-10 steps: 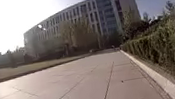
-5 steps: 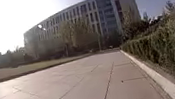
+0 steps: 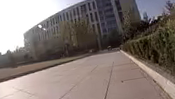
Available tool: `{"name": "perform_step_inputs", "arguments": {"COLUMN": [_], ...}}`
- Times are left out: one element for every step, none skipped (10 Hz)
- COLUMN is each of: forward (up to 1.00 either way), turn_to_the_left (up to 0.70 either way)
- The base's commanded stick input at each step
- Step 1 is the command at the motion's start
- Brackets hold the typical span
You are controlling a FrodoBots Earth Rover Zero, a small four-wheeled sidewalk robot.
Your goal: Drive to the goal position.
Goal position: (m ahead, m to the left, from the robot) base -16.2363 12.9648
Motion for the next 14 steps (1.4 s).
{"name": "perform_step_inputs", "arguments": {"forward": [0.04,0.04,0.04,0.04,0.04,0.04,0.04,0.04,0.04,0.04,0.04,0.04,0.04,0.04], "turn_to_the_left": [0.0,0.0,0.0,0.0,0.0,0.0,0.0,0.0,0.0,0.0,0.0,0.0,0.0,0.0]}}
